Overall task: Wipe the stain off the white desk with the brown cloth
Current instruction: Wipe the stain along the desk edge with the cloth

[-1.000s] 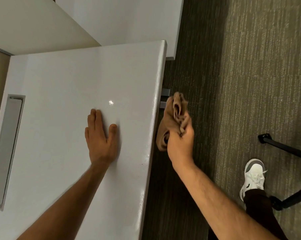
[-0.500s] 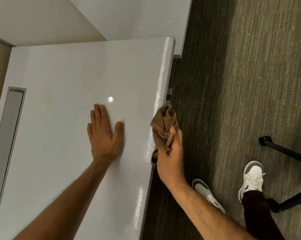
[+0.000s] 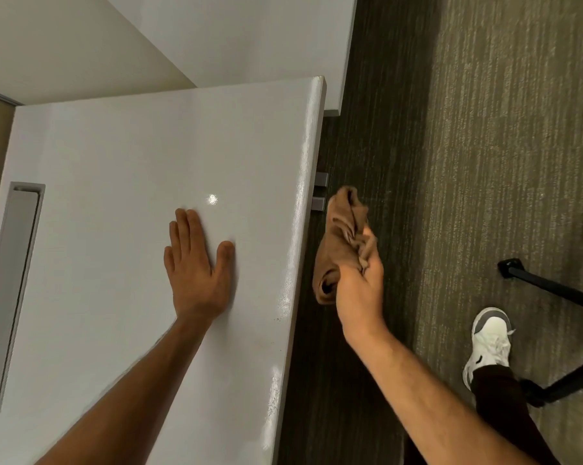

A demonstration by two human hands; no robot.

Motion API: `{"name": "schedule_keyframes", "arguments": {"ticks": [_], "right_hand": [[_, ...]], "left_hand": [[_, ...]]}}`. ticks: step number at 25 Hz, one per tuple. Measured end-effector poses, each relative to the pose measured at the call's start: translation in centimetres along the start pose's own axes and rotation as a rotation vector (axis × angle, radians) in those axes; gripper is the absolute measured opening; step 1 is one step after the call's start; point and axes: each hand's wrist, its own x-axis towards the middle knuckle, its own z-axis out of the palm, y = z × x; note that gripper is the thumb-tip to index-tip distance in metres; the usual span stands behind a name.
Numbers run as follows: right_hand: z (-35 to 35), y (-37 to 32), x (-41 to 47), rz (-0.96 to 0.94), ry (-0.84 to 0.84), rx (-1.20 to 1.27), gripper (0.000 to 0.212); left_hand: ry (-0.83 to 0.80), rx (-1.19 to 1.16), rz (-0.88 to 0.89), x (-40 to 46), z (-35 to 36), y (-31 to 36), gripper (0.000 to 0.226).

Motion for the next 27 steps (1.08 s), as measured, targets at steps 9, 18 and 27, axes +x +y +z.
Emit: {"name": "schedule_keyframes", "arguments": {"ticks": [9,18,27], "right_hand": [[2.7,0.4,1.3,-0.140,-0.159,-0.097,0.045],[-0.8,-0.7,-2.6,-0.160,-0.205,-0.398,0.075],[3.9,-4.5,5.5,-0.352,-0.251,-0.709,0.073]], "left_hand": [[0.003,-0.014,0.006,0.0,0.0,0.0,0.081],[-0.082,0.019,0.008,-0.2,-1.0,1.0,0.083],[-0.075,-0.092,0.241,11.5,-0.9,11.2,0.083]]}}
